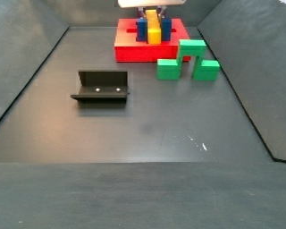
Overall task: Pick up the yellow object. Move up. Move to above the board. Insert the yellow object.
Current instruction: Insert the yellow object.
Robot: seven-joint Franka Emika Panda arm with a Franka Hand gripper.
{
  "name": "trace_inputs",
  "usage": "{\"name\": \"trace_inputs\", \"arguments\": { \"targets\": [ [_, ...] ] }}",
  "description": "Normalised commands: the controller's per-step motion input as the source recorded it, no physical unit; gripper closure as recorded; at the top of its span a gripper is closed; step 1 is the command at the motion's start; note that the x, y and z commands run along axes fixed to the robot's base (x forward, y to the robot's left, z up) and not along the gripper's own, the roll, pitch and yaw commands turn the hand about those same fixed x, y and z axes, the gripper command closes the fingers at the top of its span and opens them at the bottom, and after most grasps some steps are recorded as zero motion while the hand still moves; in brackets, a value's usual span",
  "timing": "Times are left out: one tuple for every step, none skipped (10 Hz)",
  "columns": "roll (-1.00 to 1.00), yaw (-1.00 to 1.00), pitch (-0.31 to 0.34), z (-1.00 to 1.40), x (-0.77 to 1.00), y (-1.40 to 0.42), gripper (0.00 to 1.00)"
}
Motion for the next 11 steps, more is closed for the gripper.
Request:
{"name": "trace_inputs", "arguments": {
  "targets": [
    [0.0, -0.05, 0.0, 0.0, -0.05, 0.0, 1.0],
    [0.0, -0.05, 0.0, 0.0, -0.05, 0.0, 1.0],
    [0.0, 0.0, 0.0, -0.09, 0.0, 0.0, 1.0],
    [0.01, 0.02, 0.0, -0.17, 0.23, -0.03, 1.0],
    [0.02, 0.09, 0.0, -0.18, 0.28, 0.0, 1.0],
    [0.03, 0.11, 0.0, -0.15, 0.21, 0.0, 1.0],
    [0.02, 0.12, 0.0, -0.14, 0.21, 0.0, 1.0],
    [0.03, 0.14, 0.0, -0.12, 0.1, 0.0, 1.0],
    [0.0, 0.07, 0.0, -0.07, 0.0, 0.0, 1.0],
    [0.0, 0.02, 0.0, -0.03, 0.0, 0.0, 1.0],
    [0.0, 0.0, 0.0, 0.0, -0.02, 0.0, 1.0]
  ]
}}
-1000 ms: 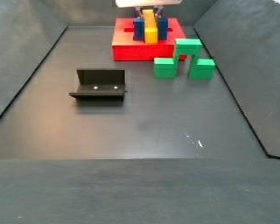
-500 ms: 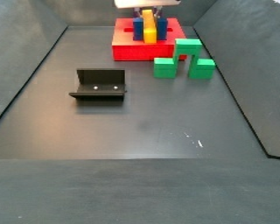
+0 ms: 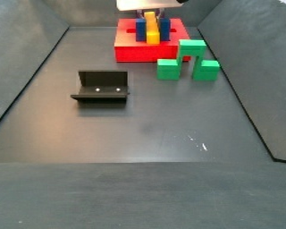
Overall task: Pick up the yellow object. Move up. Move to above the board. Insert the yellow object.
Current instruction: Insert the yellow object.
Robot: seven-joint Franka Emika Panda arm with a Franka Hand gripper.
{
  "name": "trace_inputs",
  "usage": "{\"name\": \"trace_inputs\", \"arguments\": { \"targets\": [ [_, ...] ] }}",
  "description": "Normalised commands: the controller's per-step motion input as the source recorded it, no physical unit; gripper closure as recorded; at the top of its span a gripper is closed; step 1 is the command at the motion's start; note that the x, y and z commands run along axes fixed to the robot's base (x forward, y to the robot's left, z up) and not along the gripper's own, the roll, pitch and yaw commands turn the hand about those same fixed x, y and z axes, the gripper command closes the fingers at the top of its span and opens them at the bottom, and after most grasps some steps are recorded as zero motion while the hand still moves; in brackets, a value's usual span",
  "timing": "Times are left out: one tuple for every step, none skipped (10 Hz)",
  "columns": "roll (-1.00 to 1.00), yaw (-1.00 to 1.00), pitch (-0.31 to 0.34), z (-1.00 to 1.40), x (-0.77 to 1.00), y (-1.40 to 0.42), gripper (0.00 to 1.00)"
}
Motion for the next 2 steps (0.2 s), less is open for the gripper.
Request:
{"name": "trace_inputs", "arguments": {
  "targets": [
    [0.01, 0.0, 0.0, 0.0, 0.0, 0.0, 1.0],
    [0.0, 0.0, 0.0, 0.0, 0.0, 0.0, 1.0]
  ]
}}
